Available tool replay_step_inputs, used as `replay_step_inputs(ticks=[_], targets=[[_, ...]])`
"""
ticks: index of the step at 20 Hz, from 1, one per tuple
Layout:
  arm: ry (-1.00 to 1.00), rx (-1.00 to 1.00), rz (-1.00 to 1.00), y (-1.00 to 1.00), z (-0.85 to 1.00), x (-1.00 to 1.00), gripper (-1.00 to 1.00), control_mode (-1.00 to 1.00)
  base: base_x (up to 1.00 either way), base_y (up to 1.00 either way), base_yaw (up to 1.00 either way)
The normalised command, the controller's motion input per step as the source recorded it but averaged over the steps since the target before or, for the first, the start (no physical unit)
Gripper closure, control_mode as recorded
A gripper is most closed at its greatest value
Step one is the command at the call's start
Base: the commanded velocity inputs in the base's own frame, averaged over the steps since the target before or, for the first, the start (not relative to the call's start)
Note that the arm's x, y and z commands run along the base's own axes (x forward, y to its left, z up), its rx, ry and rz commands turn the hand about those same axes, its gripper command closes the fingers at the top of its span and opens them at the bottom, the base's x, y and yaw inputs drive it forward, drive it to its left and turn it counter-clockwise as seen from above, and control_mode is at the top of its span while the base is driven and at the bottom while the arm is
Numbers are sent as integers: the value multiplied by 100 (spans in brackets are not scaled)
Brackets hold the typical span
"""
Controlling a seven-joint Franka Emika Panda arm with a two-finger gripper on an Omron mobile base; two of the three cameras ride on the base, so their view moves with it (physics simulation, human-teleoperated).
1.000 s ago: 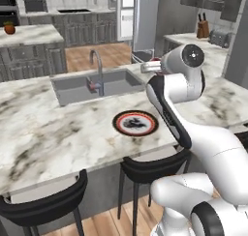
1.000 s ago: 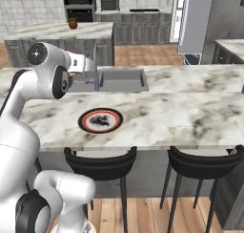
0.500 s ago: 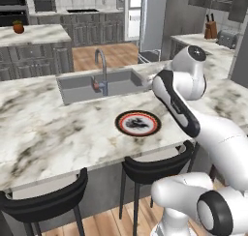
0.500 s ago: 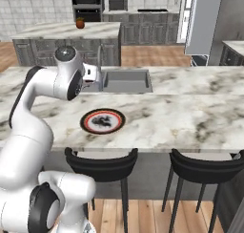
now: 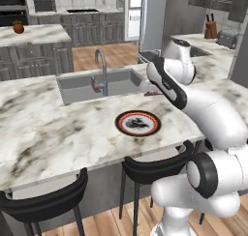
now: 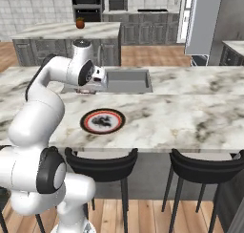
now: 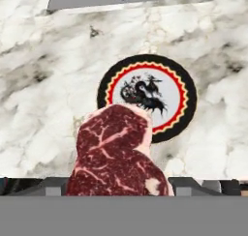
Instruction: Take the cheese, steak, and corn from the fridge and place them on the plate on the dining counter to create an appetizer plate.
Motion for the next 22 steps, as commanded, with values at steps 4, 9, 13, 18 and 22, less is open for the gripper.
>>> replay_step_inputs(ticks=[4,9,13,18,22], targets=[[34,0,1,-35,-51,9,100,-100,0,0,0],[8,0,1,-16,-54,39,100,-100,0,0,0],[-3,0,0,0,-42,70,100,-100,0,0,0],[-2,0,0,0,-48,65,100,-100,0,0,0],[1,0,0,0,-58,50,100,-100,0,0,0]])
